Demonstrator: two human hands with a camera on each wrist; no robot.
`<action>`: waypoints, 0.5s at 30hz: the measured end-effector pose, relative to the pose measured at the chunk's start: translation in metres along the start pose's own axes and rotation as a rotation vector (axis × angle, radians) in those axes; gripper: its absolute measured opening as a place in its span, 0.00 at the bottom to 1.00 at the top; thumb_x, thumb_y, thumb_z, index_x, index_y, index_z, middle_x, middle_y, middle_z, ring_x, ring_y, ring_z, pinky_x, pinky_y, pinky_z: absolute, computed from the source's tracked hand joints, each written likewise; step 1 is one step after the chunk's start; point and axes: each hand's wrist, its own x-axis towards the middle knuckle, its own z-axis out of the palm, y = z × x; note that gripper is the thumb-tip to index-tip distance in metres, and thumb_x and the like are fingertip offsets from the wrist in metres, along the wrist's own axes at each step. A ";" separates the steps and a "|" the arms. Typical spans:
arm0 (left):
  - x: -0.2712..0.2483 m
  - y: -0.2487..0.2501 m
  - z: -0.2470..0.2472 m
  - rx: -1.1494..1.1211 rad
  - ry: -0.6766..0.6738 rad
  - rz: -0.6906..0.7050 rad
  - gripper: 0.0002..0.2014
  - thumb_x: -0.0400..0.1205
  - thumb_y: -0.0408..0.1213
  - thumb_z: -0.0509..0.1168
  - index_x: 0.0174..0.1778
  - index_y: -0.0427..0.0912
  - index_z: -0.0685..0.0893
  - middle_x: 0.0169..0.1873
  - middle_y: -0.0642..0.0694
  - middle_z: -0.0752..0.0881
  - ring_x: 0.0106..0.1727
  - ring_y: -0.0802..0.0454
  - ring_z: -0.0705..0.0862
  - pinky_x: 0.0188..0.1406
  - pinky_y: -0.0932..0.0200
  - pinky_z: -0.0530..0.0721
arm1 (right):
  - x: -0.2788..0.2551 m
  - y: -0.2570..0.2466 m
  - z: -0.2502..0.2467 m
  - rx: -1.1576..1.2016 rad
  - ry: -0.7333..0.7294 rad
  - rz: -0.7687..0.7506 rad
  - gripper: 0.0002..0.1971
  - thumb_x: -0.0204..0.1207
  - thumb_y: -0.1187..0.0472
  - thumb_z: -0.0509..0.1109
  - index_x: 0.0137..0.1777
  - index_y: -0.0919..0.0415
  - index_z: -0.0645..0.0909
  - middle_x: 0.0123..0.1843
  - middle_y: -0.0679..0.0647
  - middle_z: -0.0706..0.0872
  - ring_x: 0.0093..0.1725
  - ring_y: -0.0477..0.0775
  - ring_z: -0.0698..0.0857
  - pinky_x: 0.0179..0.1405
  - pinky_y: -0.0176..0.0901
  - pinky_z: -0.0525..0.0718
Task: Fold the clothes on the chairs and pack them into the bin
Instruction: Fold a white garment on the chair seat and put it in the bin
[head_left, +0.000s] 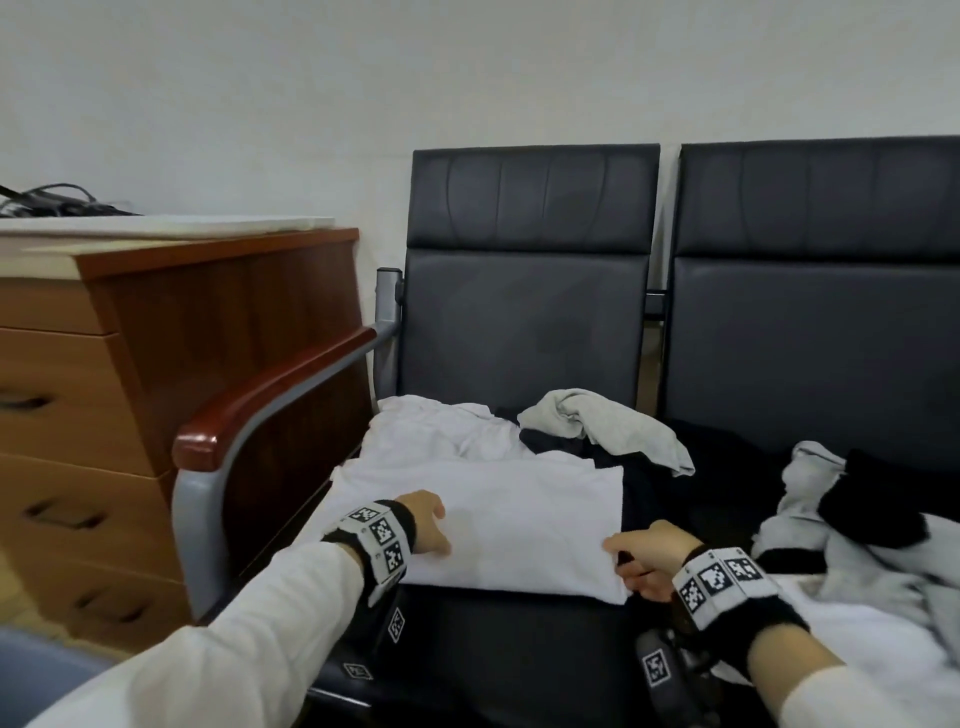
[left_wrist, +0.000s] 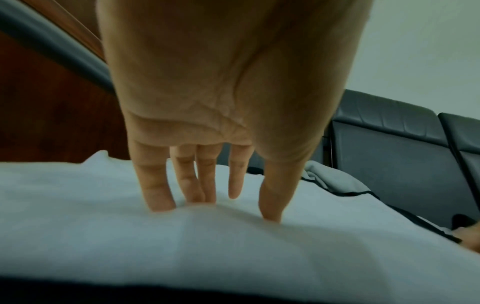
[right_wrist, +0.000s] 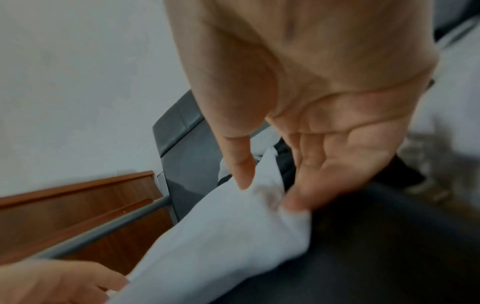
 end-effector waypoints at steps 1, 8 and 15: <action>0.000 0.000 0.005 0.032 -0.024 -0.017 0.31 0.76 0.46 0.71 0.75 0.47 0.71 0.72 0.45 0.73 0.71 0.46 0.74 0.72 0.56 0.72 | -0.003 0.001 0.004 -0.052 0.003 -0.016 0.13 0.75 0.61 0.73 0.36 0.66 0.73 0.27 0.59 0.77 0.22 0.52 0.72 0.22 0.35 0.68; -0.004 0.006 0.017 0.112 0.022 -0.077 0.35 0.75 0.47 0.70 0.78 0.53 0.64 0.75 0.45 0.65 0.77 0.42 0.65 0.75 0.51 0.69 | -0.004 -0.005 0.022 0.597 -0.169 -0.134 0.10 0.76 0.73 0.70 0.57 0.73 0.81 0.53 0.66 0.87 0.50 0.63 0.86 0.37 0.50 0.88; 0.008 0.027 0.022 -0.660 0.387 0.001 0.13 0.81 0.30 0.58 0.55 0.47 0.83 0.59 0.43 0.82 0.61 0.43 0.82 0.62 0.53 0.81 | -0.013 -0.015 0.032 0.826 -0.280 -0.075 0.05 0.80 0.65 0.64 0.47 0.65 0.79 0.26 0.59 0.88 0.39 0.59 0.82 0.35 0.48 0.81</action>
